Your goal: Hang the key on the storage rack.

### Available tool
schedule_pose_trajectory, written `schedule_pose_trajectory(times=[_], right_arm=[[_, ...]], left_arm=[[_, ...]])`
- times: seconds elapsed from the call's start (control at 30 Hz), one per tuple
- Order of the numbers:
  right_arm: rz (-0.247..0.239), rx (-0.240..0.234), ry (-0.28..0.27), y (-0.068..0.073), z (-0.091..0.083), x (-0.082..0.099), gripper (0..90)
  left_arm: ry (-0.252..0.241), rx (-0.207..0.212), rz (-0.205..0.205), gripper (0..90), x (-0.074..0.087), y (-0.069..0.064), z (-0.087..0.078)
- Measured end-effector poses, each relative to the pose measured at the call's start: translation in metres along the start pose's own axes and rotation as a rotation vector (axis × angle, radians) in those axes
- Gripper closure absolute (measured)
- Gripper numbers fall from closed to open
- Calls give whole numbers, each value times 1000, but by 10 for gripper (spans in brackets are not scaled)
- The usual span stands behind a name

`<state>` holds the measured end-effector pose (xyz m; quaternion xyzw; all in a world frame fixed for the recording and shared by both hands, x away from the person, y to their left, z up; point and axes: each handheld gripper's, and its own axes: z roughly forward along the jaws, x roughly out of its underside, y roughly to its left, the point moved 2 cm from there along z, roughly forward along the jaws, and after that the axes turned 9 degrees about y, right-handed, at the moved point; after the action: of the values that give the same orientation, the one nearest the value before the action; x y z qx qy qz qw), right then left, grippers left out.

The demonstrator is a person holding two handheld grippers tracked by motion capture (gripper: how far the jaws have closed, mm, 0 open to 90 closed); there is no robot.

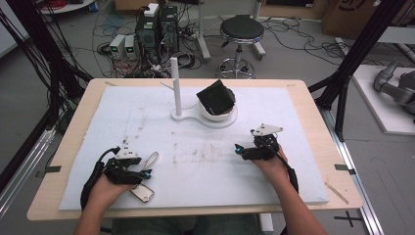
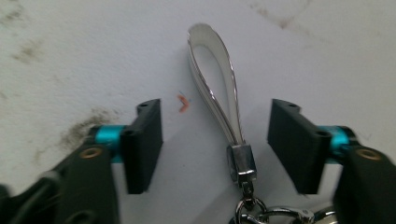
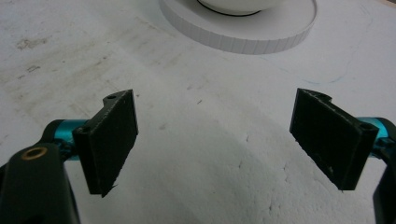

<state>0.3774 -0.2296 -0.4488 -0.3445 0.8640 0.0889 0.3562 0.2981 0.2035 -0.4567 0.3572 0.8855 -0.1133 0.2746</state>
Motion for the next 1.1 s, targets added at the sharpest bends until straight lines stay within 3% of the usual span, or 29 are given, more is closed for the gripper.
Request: schedule_pose_trajectory(times=[0.1, 0.27, 0.4, 0.47, 0.67, 0.8, 0.87, 1.1], right_arm=[[-1, 1, 6, 1, 0, 0, 153], [-5, 2, 10, 1, 0, 0, 152], [2, 4, 13, 1, -2, 1, 152], [2, 4, 11, 1, -2, 2, 153], [9, 4, 16, -1, -4, 3, 153], [9, 2, 23, -1, -4, 4, 152], [11, -1, 29, -1, -4, 4, 152], [8, -4, 35, 1, -4, 5, 153]], left_arm=[[4, -1, -4, 539, 1, 1, -2], [11, 1, 9, 585, 0, -1, -3], [28, 12, 25, 698, -2, -5, -3], [33, 20, 26, 796, -3, -6, -4], [49, 59, 15, 818, -6, -1, -4], [-12, 70, 2, 818, -10, 2, -10], [-66, 83, -17, 818, -13, 4, -15], [-184, 77, -10, 818, -24, 3, -30]])
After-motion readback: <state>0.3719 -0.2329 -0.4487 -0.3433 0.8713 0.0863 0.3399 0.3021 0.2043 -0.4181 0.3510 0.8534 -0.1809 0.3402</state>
